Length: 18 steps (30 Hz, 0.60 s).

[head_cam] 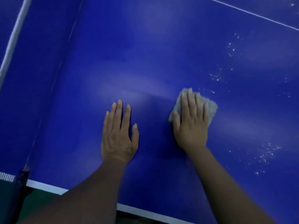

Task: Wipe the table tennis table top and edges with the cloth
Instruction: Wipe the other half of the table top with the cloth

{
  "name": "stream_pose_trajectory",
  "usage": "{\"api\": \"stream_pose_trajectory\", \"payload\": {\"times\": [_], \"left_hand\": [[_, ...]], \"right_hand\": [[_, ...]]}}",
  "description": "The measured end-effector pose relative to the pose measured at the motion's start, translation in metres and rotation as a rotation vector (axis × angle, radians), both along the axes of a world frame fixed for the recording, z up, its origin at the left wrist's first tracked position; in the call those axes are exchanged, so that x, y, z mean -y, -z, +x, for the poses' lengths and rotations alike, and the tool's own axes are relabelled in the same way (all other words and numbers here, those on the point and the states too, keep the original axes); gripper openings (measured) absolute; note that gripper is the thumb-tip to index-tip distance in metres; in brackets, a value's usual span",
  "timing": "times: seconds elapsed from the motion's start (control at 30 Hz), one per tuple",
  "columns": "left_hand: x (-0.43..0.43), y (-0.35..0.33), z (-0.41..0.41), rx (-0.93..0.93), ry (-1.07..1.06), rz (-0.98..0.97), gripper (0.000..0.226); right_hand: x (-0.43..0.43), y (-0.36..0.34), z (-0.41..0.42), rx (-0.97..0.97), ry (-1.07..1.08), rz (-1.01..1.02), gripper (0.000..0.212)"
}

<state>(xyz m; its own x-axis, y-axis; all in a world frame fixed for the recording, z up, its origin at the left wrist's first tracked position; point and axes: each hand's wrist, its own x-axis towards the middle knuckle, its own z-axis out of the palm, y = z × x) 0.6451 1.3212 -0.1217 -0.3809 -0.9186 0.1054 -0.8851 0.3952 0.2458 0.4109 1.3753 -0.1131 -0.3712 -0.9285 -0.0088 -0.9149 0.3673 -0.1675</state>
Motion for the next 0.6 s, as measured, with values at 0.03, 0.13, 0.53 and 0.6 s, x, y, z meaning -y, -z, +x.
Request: {"api": "stream_pose_trajectory", "payload": {"times": [0.03, 0.13, 0.53, 0.6], "left_hand": [[0.000, 0.000, 0.000, 0.007, 0.003, 0.004, 0.062], [-0.001, -0.001, 0.001, 0.023, 0.010, 0.028, 0.063], [0.004, -0.013, 0.000, -0.105, 0.003, 0.098, 0.061], [0.012, -0.017, -0.005, -0.155, -0.050, 0.094, 0.053]], "right_hand": [[0.022, -0.001, -0.013, -0.002, 0.018, -0.001, 0.064], [0.067, -0.004, -0.039, 0.002, 0.054, 0.024, 0.065], [-0.067, -0.009, 0.027, 0.106, 0.048, -0.005, 0.070], [-0.068, -0.008, 0.031, 0.085, 0.049, 0.014, 0.070]]}}
